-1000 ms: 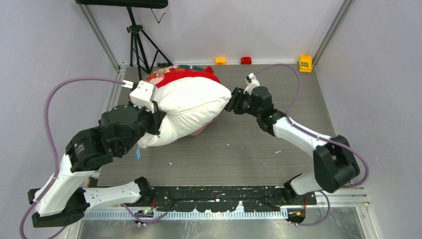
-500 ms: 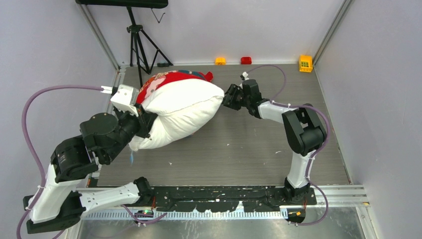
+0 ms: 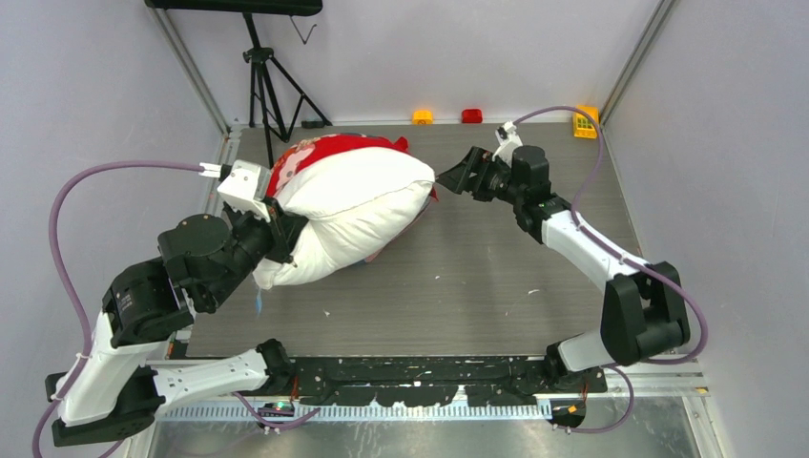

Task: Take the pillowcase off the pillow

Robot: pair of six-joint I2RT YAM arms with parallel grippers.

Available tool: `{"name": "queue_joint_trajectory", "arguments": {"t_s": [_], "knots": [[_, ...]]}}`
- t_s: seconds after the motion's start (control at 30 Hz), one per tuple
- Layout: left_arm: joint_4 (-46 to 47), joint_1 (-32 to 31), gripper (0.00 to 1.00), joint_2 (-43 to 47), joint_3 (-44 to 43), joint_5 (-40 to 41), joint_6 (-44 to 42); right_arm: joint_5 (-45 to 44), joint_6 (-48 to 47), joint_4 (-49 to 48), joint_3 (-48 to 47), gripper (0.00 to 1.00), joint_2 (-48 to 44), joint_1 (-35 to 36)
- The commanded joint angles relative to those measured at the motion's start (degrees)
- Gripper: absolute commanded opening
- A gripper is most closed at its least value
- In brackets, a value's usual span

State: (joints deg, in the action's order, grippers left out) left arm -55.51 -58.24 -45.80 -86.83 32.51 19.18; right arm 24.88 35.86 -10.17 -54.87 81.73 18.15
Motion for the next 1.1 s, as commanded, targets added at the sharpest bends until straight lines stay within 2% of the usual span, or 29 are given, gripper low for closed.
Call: {"name": "queue_joint_trajectory", "arguments": {"t_s": [0.0, 0.13, 0.27, 0.4, 0.53, 0.63, 0.87, 1.0, 1.07], "knots": [[12.53, 0.06, 0.00, 2.47, -1.08, 1.32, 1.80, 9.48, -3.54, -5.87, 0.68, 0.86, -1.75, 2.02], [11.94, 0.06, 0.00, 2.43, -1.15, 0.31, 2.76, 8.50, -7.53, -3.24, -2.97, 0.86, -0.68, 7.06], [12.23, 0.09, 0.00, 2.75, -1.32, -1.33, 3.78, 1.14, -8.69, -0.30, -7.03, 0.86, 3.79, 9.46], [11.26, 0.06, 0.00, 2.84, -3.46, -1.57, 4.19, -7.06, -8.79, 3.59, -12.03, 0.85, 13.76, 8.94], [10.73, 0.07, 0.00, 3.43, -4.84, -2.14, 4.58, -7.29, -4.66, 8.27, -17.91, 0.80, 25.22, 5.33], [11.41, 0.12, 0.00, 4.58, -4.76, -2.49, 4.92, -6.54, -1.79, 7.84, -18.33, 0.78, 29.56, 2.70], [11.91, 0.07, 0.00, 5.17, -3.90, -2.06, 4.35, -8.58, -2.04, 12.39, -16.61, 0.79, 26.23, -0.56], [12.74, 0.09, 0.00, 2.91, -2.33, -3.95, 4.07, -7.08, 1.50, 5.67, -9.56, 0.85, 15.34, -1.49], [13.81, 0.06, 0.00, 1.60, -1.35, -5.53, 4.02, -7.62, 1.20, 6.65, -8.56, 0.87, 9.55, -1.52]]}}
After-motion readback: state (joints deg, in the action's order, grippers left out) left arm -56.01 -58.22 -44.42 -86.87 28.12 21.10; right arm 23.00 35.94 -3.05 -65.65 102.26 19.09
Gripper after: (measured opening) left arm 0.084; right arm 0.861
